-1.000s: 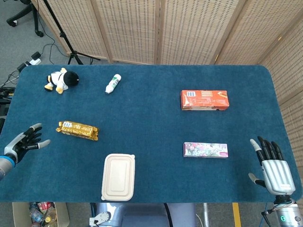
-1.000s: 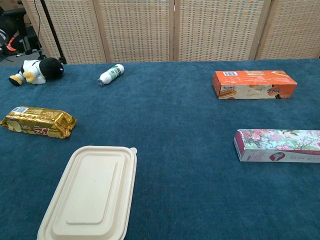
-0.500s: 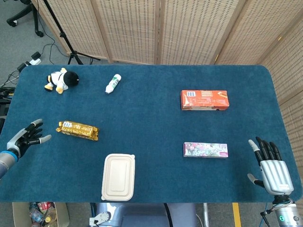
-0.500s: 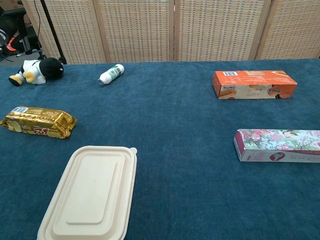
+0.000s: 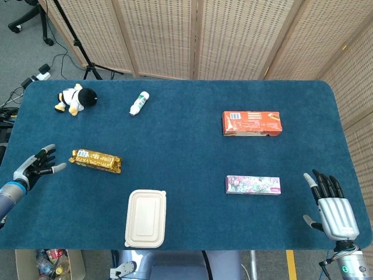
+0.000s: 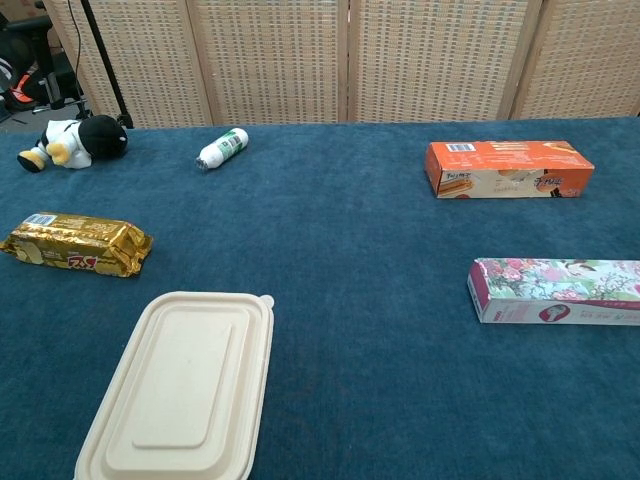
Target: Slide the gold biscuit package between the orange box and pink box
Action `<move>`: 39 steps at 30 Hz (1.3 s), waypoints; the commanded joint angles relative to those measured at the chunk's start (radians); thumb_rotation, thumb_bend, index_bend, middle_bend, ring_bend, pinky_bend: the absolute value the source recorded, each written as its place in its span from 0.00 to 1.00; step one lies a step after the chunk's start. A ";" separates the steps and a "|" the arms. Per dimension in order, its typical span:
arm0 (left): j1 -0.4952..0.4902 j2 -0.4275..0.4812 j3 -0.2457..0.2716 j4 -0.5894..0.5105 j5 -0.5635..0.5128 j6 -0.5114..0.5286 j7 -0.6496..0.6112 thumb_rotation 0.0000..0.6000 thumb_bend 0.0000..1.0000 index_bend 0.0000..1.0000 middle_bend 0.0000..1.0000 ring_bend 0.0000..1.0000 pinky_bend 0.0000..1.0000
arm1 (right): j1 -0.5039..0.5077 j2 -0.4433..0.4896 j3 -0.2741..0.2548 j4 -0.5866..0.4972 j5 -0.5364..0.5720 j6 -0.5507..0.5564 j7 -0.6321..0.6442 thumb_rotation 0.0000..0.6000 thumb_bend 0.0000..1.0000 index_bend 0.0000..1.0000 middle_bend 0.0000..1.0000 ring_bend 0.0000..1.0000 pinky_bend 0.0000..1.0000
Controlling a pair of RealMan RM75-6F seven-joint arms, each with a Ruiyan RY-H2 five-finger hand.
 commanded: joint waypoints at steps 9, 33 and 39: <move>-0.038 -0.074 -0.009 0.067 -0.033 -0.032 0.054 1.00 0.27 0.00 0.00 0.00 0.00 | 0.006 -0.007 0.000 0.010 0.009 -0.012 -0.002 1.00 0.16 0.00 0.00 0.00 0.00; -0.043 -0.143 -0.034 0.066 -0.112 -0.062 0.134 1.00 0.27 0.00 0.00 0.00 0.00 | 0.006 -0.007 -0.012 -0.003 -0.022 -0.003 -0.009 1.00 0.16 0.00 0.00 0.00 0.00; -0.047 -0.152 -0.046 0.054 -0.128 -0.083 0.152 1.00 0.27 0.00 0.00 0.00 0.00 | 0.007 -0.009 -0.015 -0.005 -0.030 -0.004 -0.013 1.00 0.16 0.00 0.00 0.00 0.00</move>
